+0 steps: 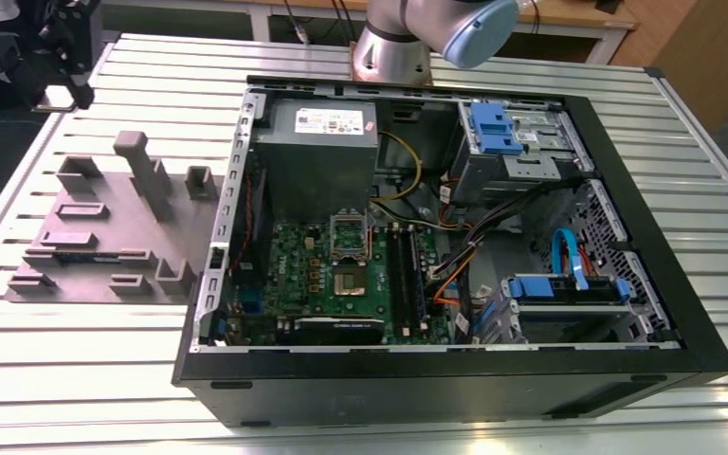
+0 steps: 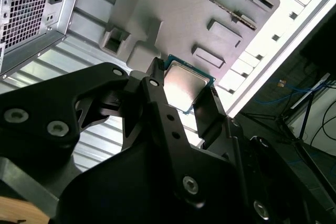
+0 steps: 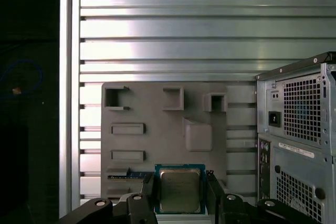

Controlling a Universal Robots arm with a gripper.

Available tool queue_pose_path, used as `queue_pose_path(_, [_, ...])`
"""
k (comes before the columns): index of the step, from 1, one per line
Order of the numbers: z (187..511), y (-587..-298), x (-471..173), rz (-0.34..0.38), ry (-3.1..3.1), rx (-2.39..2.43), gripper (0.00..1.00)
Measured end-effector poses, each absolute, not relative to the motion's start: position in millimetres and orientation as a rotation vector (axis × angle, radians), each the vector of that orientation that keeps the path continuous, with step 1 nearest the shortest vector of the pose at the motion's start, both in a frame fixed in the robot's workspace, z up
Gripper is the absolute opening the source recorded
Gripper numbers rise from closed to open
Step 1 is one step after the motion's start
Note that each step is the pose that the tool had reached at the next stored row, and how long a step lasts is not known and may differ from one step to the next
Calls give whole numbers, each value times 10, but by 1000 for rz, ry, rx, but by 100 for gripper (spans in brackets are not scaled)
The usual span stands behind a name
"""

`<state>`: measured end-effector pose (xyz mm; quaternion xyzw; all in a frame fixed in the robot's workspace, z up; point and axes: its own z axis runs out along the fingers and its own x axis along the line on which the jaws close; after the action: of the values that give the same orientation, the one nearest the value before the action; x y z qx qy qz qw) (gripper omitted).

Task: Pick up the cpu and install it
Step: 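Pick up the cpu and move it towards the insertion slot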

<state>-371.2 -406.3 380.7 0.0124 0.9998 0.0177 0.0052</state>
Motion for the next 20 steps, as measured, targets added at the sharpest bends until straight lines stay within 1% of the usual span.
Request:
queue_pose_path(11, [3807,-4063,-3485,55,3131,39,47])
queue_pose_path(20, [3803,-4063,-3083,55,3131,39,47])
